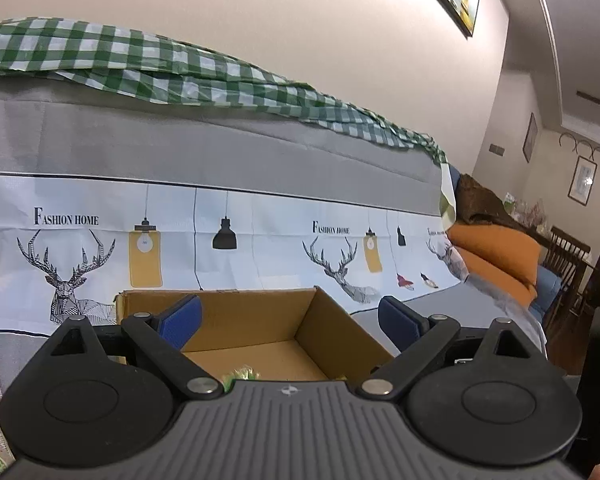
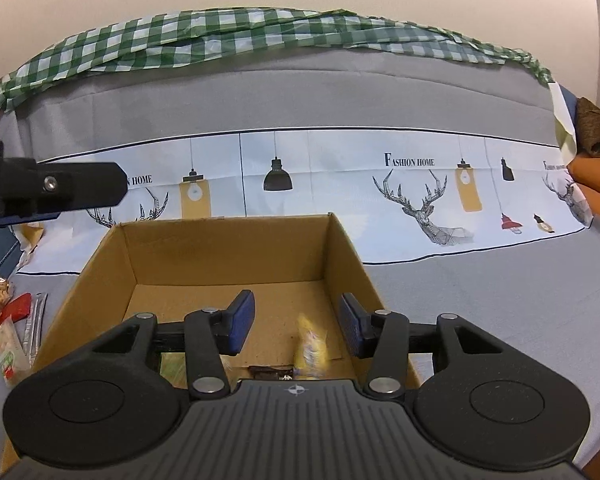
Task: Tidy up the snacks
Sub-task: 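Open the left gripper dropping the peanut bag while the right drops the yellow bar into the box, then move both open grippers from the box back down to the snack pile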
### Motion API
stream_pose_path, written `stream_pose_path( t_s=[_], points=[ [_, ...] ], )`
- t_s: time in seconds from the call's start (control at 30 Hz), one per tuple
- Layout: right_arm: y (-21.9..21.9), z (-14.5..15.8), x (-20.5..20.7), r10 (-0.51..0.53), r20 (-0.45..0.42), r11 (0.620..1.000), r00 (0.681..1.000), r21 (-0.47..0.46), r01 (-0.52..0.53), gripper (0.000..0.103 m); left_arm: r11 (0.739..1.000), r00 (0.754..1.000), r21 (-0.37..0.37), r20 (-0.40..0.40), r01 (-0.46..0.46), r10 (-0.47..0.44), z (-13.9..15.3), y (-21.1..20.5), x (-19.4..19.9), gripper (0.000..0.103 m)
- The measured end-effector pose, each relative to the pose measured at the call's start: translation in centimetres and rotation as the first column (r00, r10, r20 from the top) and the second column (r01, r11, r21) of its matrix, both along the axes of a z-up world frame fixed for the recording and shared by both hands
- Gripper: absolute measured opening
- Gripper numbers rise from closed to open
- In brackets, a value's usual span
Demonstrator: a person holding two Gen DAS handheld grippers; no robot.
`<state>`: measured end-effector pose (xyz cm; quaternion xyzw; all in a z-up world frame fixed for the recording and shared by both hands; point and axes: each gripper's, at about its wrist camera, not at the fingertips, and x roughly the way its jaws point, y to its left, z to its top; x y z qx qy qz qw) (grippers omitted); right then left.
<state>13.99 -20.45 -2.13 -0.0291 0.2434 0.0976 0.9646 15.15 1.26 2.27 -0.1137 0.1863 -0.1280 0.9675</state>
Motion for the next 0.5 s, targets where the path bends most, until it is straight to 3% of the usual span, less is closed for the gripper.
stream_pose_path(
  t_s=[0.1, 0.27, 0.37, 0.5],
  points=[
    [0.2, 0.1, 0.0, 0.001, 0.003, 1.0, 1.0, -0.001, -0.001, 0.049, 1.0, 1.0, -0.003, 0.017, -0.004, 0.004, 0.0, 0.3, -0.3, 0.091],
    [0.6, 0.1, -0.4, 0.004, 0.014, 1.0, 1.0, -0.002, -0.004, 0.049, 1.0, 1.0, -0.011, 0.0, 0.022, -0.022, -0.2, 0.8, -0.6, 0.058],
    [0.8, 0.2, -0.6, -0.001, 0.027, 1.0, 1.0, 0.003, 0.0, 0.049, 1.0, 1.0, 0.004, -0.004, 0.024, -0.024, -0.3, 1.3, -1.3, 0.048],
    [1.0, 0.3, -0.9, -0.017, 0.034, 0.999, 0.999, 0.029, 0.016, 0.048, 0.999, 1.0, 0.023, -0.015, 0.027, -0.027, 0.0, 2.6, -3.0, 0.043]
  ],
)
